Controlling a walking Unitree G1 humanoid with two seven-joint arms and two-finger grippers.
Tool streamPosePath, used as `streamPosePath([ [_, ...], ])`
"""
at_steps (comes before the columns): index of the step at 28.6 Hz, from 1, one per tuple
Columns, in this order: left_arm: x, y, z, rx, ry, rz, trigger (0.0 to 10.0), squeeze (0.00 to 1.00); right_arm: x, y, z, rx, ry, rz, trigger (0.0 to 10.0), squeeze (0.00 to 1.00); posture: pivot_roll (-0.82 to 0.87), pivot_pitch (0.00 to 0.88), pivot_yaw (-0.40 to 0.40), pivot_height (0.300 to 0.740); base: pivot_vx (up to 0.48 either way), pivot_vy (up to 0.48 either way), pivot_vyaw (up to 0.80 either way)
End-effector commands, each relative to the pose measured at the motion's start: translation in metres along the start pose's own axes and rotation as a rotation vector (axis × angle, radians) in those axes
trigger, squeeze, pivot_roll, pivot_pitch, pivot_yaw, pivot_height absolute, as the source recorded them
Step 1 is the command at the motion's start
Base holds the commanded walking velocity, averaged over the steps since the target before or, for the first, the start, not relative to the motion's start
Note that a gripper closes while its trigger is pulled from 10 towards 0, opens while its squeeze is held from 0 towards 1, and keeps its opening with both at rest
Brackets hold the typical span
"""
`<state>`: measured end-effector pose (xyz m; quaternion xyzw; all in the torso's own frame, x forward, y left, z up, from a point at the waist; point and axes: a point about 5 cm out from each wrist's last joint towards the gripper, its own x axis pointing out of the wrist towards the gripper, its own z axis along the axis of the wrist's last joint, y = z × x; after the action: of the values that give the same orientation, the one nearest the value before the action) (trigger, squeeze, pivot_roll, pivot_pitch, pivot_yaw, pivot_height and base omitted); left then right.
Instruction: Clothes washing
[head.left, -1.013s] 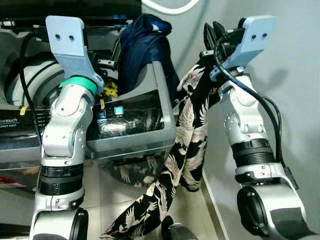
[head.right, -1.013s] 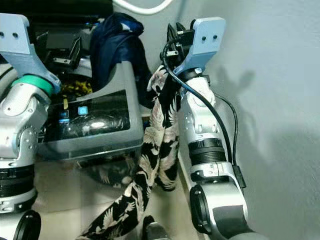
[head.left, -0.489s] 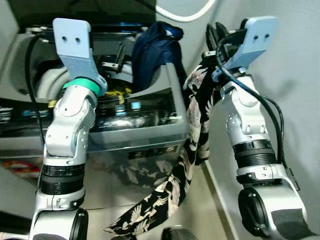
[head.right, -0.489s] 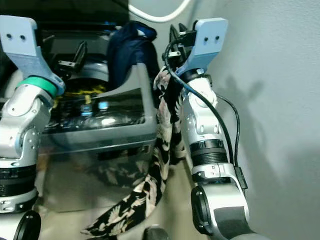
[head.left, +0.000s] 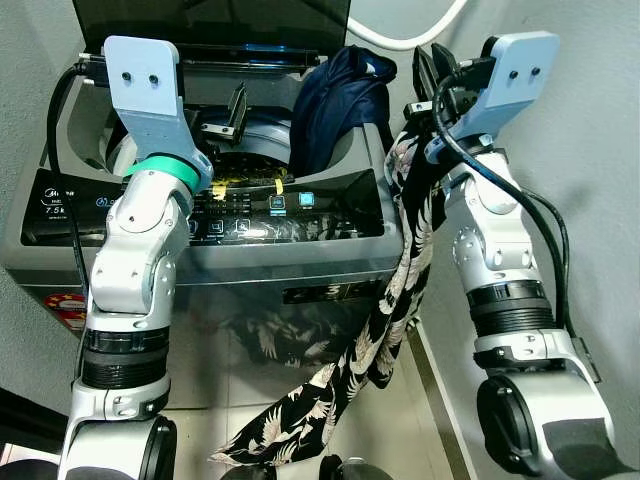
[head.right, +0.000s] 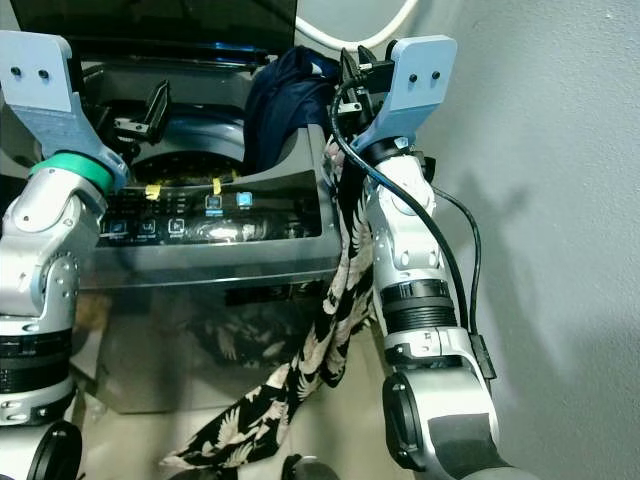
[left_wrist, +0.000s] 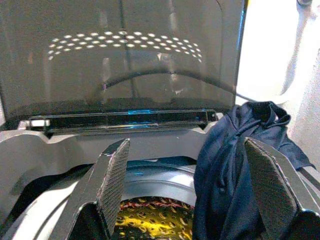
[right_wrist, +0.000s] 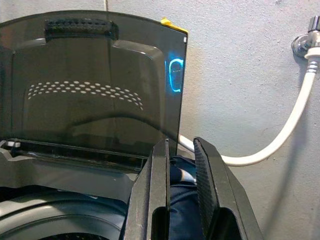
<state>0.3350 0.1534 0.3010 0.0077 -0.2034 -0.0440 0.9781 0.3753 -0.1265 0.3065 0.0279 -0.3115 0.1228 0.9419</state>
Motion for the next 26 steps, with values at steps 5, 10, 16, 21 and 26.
streamPosePath([
  [5, -0.001, -0.003, 0.001, 0.065, -0.011, -0.029, 10.0, 0.0, -0.001, 0.001, 0.002, -0.01, -0.009, 0.001, 10.0, 0.0, 0.04, 0.099, -0.018, 0.74, 0.0, 0.0, 0.0],
  [10, 0.006, 0.01, 0.02, 0.314, -0.13, -0.007, 10.0, 0.0, -0.001, 0.008, 0.01, -0.055, -0.047, 0.057, 10.0, 0.0, 0.04, 0.107, -0.014, 0.74, 0.0, 0.0, 0.0],
  [16, 0.022, 0.028, 0.045, 0.424, -0.218, 0.048, 10.0, 0.0, 0.004, 0.012, 0.034, 0.0, -0.144, 0.08, 10.0, 0.0, 0.03, 0.11, 0.006, 0.74, 0.0, 0.0, 0.0],
  [21, 0.013, 0.001, 0.024, 0.098, -0.089, -0.182, 10.0, 0.0, 0.038, 0.033, 0.081, 0.131, -0.278, 0.207, 10.0, 0.0, 0.01, 0.112, 0.0, 0.74, 0.0, 0.0, 0.0],
  [26, -0.033, -0.06, 0.008, -0.137, 0.016, -0.666, 10.0, 0.0, 0.06, 0.076, 0.124, 0.394, -0.377, 0.448, 10.0, 0.0, 0.03, 0.114, -0.014, 0.74, 0.0, 0.0, 0.0],
])
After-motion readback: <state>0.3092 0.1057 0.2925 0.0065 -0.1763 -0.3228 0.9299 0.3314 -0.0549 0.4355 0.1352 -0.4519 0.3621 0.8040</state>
